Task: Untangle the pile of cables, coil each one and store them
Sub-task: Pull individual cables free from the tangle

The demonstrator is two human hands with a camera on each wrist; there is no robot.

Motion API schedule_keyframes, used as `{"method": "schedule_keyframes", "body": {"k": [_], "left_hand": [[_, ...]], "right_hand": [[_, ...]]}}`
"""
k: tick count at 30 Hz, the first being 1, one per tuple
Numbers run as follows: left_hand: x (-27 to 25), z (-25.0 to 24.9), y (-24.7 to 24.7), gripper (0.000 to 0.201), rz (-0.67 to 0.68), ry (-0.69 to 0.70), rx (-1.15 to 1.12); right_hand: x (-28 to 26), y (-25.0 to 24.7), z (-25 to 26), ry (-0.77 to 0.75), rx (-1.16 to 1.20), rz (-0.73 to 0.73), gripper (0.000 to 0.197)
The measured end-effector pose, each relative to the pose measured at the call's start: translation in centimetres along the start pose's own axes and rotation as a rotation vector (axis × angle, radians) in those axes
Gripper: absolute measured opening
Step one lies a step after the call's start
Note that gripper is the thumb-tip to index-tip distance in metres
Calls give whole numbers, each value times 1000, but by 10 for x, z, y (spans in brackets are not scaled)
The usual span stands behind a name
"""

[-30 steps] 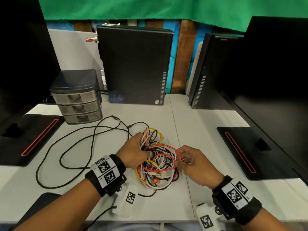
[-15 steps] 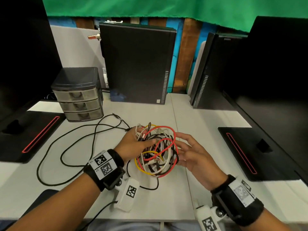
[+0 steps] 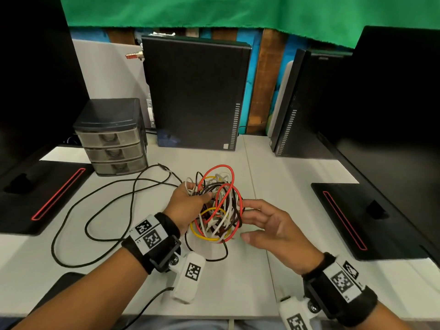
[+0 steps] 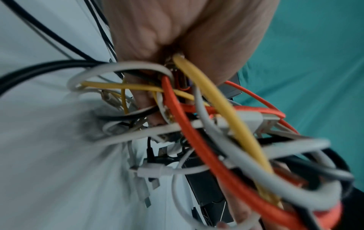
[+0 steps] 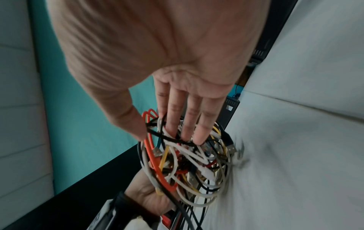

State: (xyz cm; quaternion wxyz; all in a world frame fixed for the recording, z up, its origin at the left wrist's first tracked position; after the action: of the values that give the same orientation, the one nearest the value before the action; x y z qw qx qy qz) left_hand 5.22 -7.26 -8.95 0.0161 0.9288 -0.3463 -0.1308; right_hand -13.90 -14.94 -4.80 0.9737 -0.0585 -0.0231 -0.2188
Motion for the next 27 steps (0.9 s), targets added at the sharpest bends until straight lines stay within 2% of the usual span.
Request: {"method": "schedule_keyframes", "body": {"k": [3, 6, 9, 11, 13, 15, 18, 21, 27], "left_hand": [[1, 0, 1, 16, -1, 14, 16], [5, -5, -3, 17, -31, 79, 99], [8, -20, -15, 18, -95, 193, 254], [12, -32, -31, 19, -170, 257, 361], [18, -40, -55, 19, -262, 258, 405], [25, -45, -82, 19, -351, 233, 384], [29, -52, -109, 20, -433, 211, 322], [30, -50, -115, 18, -440, 193, 259], [30, -49, -106, 19, -401, 163, 149]], "right_hand": [[2, -5, 3, -17, -94, -79, 36], [4, -20, 3, -7, -173, -230, 19], [2, -42, 9, -1, -179, -353, 12], [0, -59, 17, -4, -212, -383, 9], [-3, -83, 27, -14, -331, -435, 13], [-11, -118, 37, -19, -397, -588, 17], [-30, -167, 40, 46, -259, -827, 12], [-34, -176, 35, 137, -250, -797, 17], [-31, -166, 40, 198, -504, -651, 27]]}}
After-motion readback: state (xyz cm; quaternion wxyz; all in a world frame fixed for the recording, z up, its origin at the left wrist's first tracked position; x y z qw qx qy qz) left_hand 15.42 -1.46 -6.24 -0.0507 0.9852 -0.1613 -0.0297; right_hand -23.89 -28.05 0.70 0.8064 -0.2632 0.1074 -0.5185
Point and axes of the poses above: each hand's wrist, its own x-axis towards the middle knuckle, its own y-axis out of the palm, z = x × y, the point moved 9 cm from there along x, towards the middle knuckle, and after that the axes turned 5 degrees about -x, right-handed, at the moved point
